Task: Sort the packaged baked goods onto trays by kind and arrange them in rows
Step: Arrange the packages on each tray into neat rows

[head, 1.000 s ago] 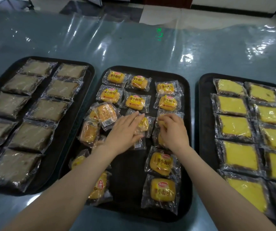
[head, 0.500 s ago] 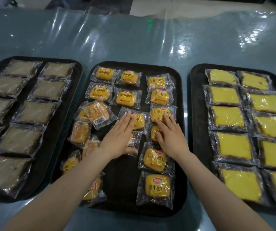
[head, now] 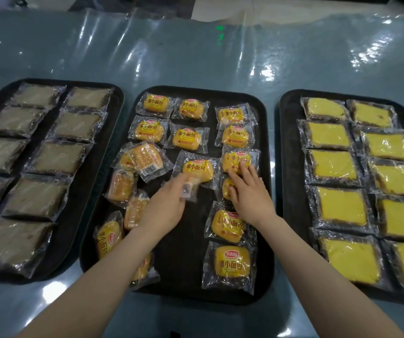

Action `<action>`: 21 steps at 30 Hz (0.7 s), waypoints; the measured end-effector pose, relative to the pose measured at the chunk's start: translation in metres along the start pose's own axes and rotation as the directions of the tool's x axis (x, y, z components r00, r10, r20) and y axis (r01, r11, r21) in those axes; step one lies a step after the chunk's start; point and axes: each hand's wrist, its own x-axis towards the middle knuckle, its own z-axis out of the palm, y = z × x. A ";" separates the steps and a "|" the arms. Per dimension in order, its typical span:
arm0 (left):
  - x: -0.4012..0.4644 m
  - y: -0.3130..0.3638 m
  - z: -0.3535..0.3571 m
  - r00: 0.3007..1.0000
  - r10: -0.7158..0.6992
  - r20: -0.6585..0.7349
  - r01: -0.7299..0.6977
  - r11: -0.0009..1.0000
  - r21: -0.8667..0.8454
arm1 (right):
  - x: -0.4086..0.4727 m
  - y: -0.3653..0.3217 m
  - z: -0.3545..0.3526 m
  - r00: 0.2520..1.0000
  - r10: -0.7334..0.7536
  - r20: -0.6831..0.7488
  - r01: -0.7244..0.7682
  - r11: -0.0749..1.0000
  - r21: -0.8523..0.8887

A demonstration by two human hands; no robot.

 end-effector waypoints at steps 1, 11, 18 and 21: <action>0.000 0.004 -0.005 0.989 -0.134 -0.070 0.116 0.969 -0.217 | 0.000 -0.002 -0.001 1.000 0.005 -0.015 -0.005 1.000 0.005; 0.003 0.000 -0.021 0.853 -0.465 0.236 0.368 0.217 -0.904 | -0.004 -0.061 -0.010 0.987 -0.158 0.037 0.123 0.878 0.463; 0.000 -0.005 -0.031 0.810 -0.577 0.105 0.372 0.368 -0.852 | -0.004 -0.067 -0.009 0.981 -0.184 -0.056 0.188 0.862 0.471; 0.003 -0.005 -0.037 0.871 -0.491 0.004 0.367 0.645 -0.670 | 0.000 -0.054 -0.011 0.991 -0.061 -0.121 0.101 0.928 0.359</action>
